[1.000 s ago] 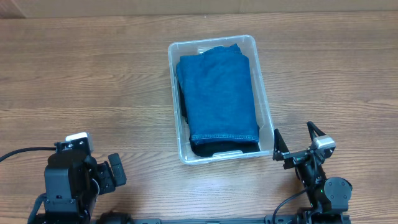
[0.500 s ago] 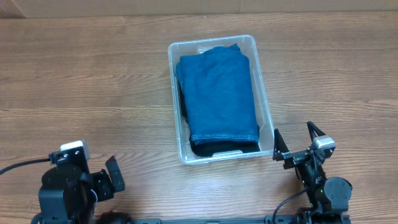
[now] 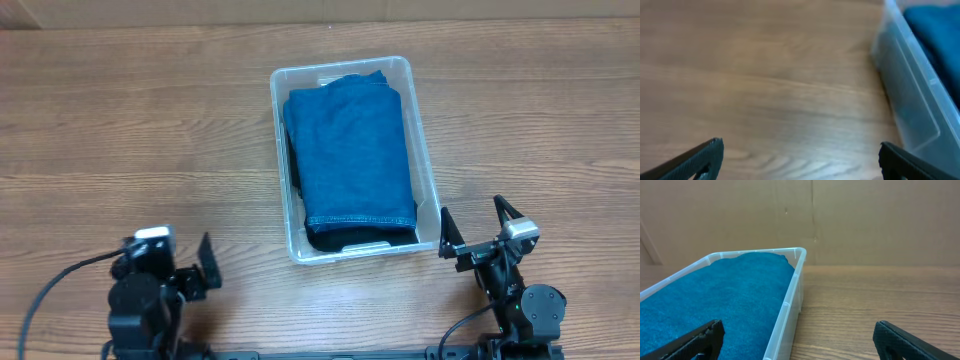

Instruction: Pack container

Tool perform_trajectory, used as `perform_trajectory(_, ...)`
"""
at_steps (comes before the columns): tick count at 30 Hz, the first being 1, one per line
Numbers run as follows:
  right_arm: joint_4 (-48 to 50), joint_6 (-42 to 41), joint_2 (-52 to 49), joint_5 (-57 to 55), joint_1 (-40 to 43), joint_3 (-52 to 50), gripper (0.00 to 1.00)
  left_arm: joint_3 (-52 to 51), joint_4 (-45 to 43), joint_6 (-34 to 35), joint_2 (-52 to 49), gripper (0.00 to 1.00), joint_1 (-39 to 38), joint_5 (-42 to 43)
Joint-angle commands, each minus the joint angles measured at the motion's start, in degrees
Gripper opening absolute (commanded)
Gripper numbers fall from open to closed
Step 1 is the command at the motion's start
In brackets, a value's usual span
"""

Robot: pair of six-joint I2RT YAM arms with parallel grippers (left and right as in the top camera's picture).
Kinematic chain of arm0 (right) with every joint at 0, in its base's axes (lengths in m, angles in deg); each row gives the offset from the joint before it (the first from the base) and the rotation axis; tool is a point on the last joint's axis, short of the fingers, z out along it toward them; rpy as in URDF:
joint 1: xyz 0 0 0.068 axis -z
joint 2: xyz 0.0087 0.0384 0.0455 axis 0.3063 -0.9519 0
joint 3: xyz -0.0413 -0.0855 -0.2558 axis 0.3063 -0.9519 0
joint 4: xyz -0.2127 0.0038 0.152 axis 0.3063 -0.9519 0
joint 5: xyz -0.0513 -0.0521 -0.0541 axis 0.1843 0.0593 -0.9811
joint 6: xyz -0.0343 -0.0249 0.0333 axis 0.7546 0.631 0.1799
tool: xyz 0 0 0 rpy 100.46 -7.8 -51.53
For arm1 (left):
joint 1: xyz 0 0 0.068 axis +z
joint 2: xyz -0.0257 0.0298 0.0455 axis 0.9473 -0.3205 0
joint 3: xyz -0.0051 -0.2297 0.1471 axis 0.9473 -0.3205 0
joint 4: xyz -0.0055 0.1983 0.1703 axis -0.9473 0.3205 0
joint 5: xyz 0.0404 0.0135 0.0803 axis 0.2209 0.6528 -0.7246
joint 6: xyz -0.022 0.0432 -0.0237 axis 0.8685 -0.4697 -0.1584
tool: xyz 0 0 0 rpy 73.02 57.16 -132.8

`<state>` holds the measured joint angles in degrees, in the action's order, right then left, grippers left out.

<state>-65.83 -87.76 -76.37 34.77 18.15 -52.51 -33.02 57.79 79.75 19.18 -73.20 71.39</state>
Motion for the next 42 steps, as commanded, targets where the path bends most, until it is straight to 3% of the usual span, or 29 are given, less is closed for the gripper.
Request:
perform_trajectory(1,0.3,-0.2,0.4,-0.6,-0.3,-0.6,1.00,-10.8,-13.8,-9.8,6.0,1.00,-0.4,5.6)
perform_trajectory(4,0.3,-0.2,0.4,-0.6,-0.3,-0.6,1.00,-19.6,-26.3,-9.8,10.3,1.00,-0.4,6.7)
perform_trajectory(9,0.3,-0.2,0.4,-0.6,-0.3,-0.6,1.00,-29.3,-39.8,-9.5,14.1,1.00,-0.4,8.0)
perform_trajectory(42,0.3,-0.2,0.4,-0.6,-0.3,-0.6,1.00,-29.3,-38.7,-9.4,14.4,1.00,-0.4,7.7)
